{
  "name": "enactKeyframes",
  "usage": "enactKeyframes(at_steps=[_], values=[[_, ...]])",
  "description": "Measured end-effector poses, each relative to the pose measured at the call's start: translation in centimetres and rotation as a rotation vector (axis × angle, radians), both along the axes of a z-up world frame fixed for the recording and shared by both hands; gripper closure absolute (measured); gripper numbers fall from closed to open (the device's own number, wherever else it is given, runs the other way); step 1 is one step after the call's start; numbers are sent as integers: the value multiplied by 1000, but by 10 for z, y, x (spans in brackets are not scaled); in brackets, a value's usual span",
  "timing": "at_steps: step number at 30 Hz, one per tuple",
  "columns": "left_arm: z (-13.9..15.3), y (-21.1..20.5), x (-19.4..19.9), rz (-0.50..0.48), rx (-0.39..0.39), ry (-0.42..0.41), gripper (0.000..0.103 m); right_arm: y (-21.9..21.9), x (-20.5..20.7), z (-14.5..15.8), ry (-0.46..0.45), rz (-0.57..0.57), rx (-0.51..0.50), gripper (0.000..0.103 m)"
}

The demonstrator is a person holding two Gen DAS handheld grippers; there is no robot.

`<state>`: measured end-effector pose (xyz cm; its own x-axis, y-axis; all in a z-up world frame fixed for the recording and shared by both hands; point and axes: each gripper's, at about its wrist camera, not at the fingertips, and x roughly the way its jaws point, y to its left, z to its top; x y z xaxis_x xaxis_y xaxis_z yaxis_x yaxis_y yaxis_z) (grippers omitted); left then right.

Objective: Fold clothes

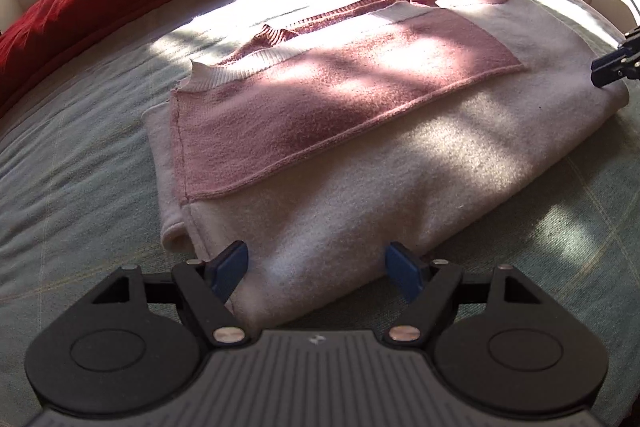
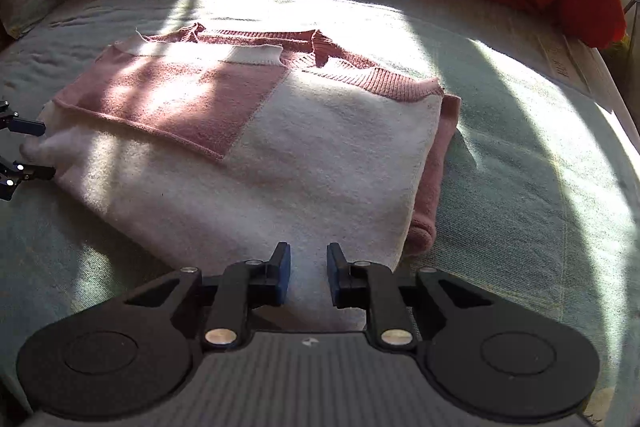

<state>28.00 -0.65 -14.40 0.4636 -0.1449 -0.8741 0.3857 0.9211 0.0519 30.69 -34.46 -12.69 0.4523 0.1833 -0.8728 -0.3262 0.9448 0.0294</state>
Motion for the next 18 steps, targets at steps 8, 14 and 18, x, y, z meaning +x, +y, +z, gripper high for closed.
enactKeyframes(at_steps=[8, 14, 18], values=[[21, -9, -26, -170, 152, -58, 26, -11, -21, 10, -4, 23, -11, 78], [22, -45, -47, -489, 397, -209, 26, 42, -35, 23, -114, 278, -178, 60], [2, -59, -62, -644, 548, -293, 26, 78, -50, 11, -175, 429, -291, 49]])
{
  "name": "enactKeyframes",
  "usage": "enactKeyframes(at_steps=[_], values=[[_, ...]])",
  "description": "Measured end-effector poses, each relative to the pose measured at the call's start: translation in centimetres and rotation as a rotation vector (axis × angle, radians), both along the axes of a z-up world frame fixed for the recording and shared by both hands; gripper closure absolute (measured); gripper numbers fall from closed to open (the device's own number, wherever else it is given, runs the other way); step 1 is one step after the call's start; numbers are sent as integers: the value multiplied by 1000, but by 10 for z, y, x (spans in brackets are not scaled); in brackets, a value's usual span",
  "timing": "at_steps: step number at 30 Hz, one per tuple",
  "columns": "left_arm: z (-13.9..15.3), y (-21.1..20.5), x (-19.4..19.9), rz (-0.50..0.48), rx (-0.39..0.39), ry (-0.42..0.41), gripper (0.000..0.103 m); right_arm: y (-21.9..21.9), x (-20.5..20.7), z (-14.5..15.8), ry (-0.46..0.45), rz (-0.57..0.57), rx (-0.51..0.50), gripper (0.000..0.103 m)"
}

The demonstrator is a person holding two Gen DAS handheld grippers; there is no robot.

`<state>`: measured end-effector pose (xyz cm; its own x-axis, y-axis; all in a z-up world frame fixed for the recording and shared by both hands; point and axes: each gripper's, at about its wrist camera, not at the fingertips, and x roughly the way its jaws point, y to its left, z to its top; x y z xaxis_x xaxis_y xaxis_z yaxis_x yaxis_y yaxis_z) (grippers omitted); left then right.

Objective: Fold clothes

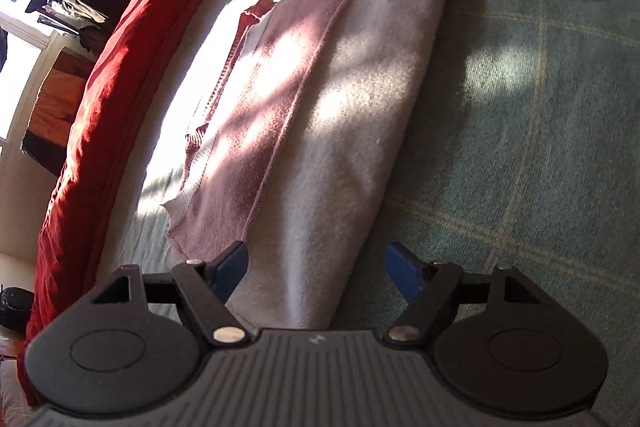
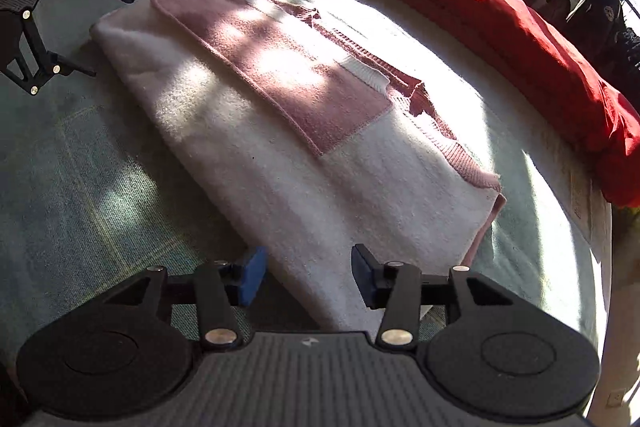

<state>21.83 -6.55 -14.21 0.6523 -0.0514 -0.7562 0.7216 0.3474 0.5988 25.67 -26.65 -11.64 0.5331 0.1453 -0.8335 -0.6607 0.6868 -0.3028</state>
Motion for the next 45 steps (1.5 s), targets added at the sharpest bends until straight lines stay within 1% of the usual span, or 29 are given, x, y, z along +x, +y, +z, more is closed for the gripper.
enactKeyframes(at_steps=[2, 5, 9, 13, 14, 17, 20, 24, 28, 31, 34, 38, 39, 40, 41, 42, 43, 44, 45], values=[[-6, -1, -3, -27, 28, -38, 26, 10, -5, -7, -24, 49, -44, 46], [-14, 2, -5, -44, 73, -85, 26, 16, -8, -17, -38, 86, -99, 42], [-27, 12, -5, -64, 148, -131, 26, 12, -12, -37, -61, 125, -201, 42], [-41, 14, -3, -84, 197, -199, 26, 6, -20, -49, -162, 138, -264, 28], [-44, 11, -1, -86, 203, -215, 26, 8, -20, -51, -186, 134, -278, 27], [-50, 3, 4, -104, 214, -258, 26, 15, -19, -57, -262, 125, -310, 27], [-52, -5, 8, -117, 216, -279, 25, 24, -14, -60, -304, 127, -335, 27], [-53, 0, 5, -125, 220, -288, 25, 21, -13, -60, -299, 135, -345, 27], [-57, 21, -2, -118, 250, -298, 26, -6, -18, -63, -284, 106, -393, 27], [-59, 25, -3, -106, 246, -308, 26, -19, -18, -67, -289, 71, -397, 27], [-62, 12, 0, -131, 255, -341, 26, -10, -13, -70, -322, 61, -395, 28], [-65, -4, 3, -179, 263, -384, 26, 14, -4, -72, -371, 94, -406, 29], [-65, -4, 1, -189, 267, -385, 28, 14, -5, -73, -370, 109, -411, 30], [-65, -2, -1, -192, 263, -376, 36, 13, -6, -73, -367, 122, -412, 38], [-66, 0, -4, -198, 264, -366, 41, 10, -8, -73, -355, 126, -403, 49], [-68, 3, -6, -206, 271, -354, 52, 8, -10, -73, -342, 130, -396, 55], [-71, 5, -9, -215, 279, -341, 64, 6, -13, -75, -328, 133, -399, 67], [-74, 7, -11, -226, 289, -326, 70, 5, -16, -78, -324, 140, -404, 76], [-77, 7, -13, -234, 296, -312, 83, 6, -17, -79, -325, 146, -406, 79]])
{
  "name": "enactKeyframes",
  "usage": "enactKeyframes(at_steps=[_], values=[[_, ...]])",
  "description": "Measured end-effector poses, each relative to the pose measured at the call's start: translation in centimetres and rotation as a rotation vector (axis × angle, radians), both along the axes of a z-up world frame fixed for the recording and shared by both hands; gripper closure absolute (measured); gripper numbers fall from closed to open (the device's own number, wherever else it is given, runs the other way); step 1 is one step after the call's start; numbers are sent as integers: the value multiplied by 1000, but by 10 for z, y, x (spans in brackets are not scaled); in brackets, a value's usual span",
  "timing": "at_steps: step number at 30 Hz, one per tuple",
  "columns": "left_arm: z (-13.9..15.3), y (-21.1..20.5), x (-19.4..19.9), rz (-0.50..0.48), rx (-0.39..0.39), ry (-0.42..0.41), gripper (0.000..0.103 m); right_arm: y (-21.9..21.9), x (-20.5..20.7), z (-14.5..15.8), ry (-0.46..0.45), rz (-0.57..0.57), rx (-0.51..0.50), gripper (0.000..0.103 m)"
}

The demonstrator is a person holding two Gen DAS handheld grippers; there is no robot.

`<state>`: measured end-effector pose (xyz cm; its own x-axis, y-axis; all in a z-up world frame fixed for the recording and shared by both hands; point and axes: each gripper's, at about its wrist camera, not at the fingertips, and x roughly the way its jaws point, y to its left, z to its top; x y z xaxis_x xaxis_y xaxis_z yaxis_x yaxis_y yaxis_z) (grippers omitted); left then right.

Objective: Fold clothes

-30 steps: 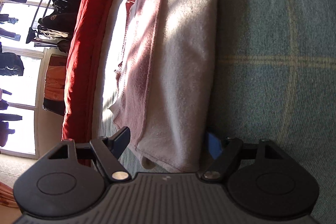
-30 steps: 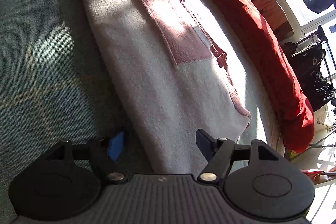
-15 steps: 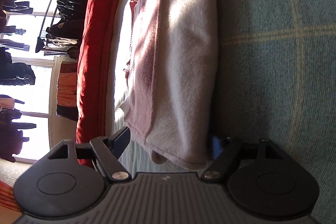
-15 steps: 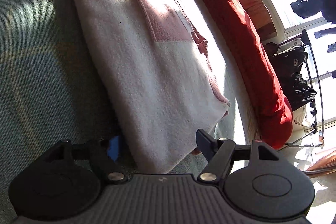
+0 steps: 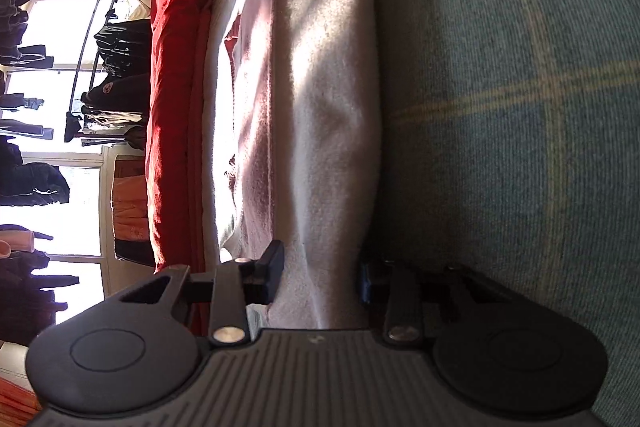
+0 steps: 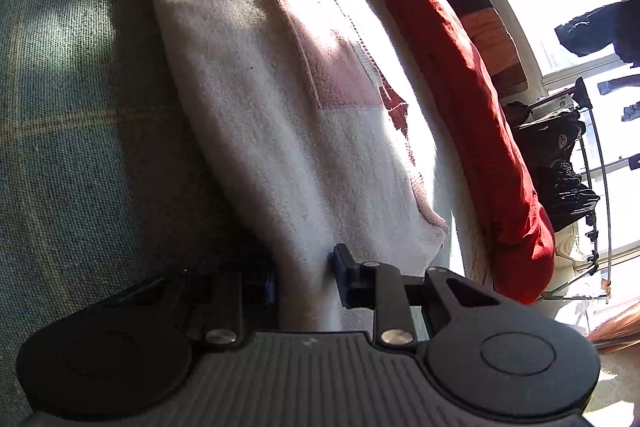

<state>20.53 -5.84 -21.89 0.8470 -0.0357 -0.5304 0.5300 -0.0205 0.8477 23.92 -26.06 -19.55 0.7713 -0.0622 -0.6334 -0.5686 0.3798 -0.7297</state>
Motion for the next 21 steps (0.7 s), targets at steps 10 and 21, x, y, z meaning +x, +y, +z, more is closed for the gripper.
enactKeyframes(at_steps=[10, 21], values=[[41, 3, 8, 29, -48, 91, 94, 0, 5, 42, 87, -22, 62, 91], [88, 16, -62, -2, -45, 169, 97, -1, -56, 91, 232, 19, 109, 91]])
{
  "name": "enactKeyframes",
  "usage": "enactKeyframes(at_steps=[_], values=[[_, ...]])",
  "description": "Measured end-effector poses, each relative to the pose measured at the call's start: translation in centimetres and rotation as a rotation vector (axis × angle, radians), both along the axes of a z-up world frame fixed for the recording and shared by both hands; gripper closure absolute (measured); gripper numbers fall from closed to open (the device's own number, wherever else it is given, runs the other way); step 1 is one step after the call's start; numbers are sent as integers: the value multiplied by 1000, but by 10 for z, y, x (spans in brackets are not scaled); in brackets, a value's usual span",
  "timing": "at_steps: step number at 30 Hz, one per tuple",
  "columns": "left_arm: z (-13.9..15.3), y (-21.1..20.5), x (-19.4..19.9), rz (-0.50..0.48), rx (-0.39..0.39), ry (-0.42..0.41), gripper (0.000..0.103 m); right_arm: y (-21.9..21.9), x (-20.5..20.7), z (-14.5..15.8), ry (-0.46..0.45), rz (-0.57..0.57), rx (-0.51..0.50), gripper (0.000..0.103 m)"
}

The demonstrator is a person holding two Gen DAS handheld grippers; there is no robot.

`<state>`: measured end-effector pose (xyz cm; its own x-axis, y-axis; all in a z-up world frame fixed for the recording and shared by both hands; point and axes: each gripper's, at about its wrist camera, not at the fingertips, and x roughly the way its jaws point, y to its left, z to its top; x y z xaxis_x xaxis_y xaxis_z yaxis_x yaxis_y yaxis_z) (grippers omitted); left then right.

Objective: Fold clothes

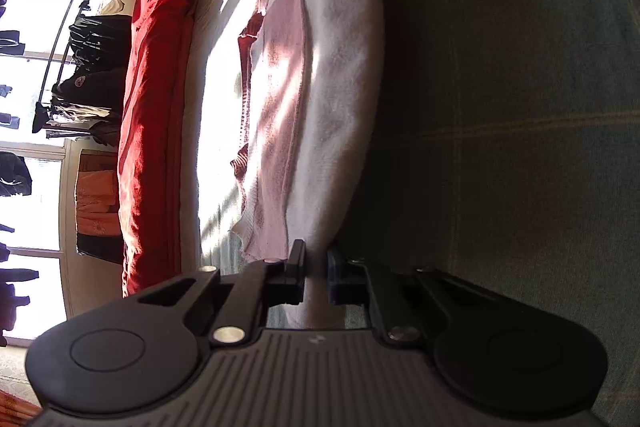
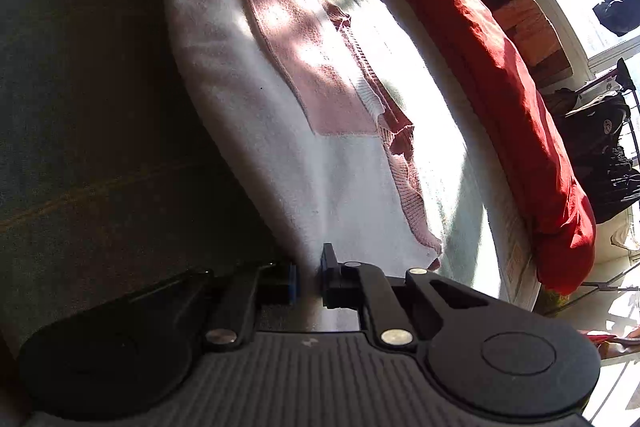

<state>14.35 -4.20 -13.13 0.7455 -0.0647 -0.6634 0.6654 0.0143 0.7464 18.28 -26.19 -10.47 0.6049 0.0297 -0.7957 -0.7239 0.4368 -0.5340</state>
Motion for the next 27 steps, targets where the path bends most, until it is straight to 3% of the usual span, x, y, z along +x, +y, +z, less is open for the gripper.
enactKeyframes(at_steps=[5, 7, 13, 14, 17, 18, 21, 27], values=[[4, 3, -45, -15, 18, 17, 103, 6, -36, 7, 54, 13, 5, 91], [0, 2, -52, -27, 27, -16, 93, 8, -44, 4, 51, 9, -9, 91], [-17, -4, -48, -20, 42, -39, 92, 8, -53, 1, 46, -24, -5, 87], [-20, -4, -47, -22, 51, -37, 90, 9, -54, 2, 44, -24, -3, 82], [-31, -5, -43, -53, 66, -60, 53, 11, -60, 2, 41, -19, -1, 73], [-34, -5, -43, -70, 73, -64, 36, 11, -61, 1, 43, -20, -1, 71], [-45, -4, -41, -110, 84, -74, 34, 12, -56, -5, 56, -18, 0, 68], [-70, 0, -21, -101, 104, -86, 34, 15, -40, -15, 88, -18, 20, 68]])
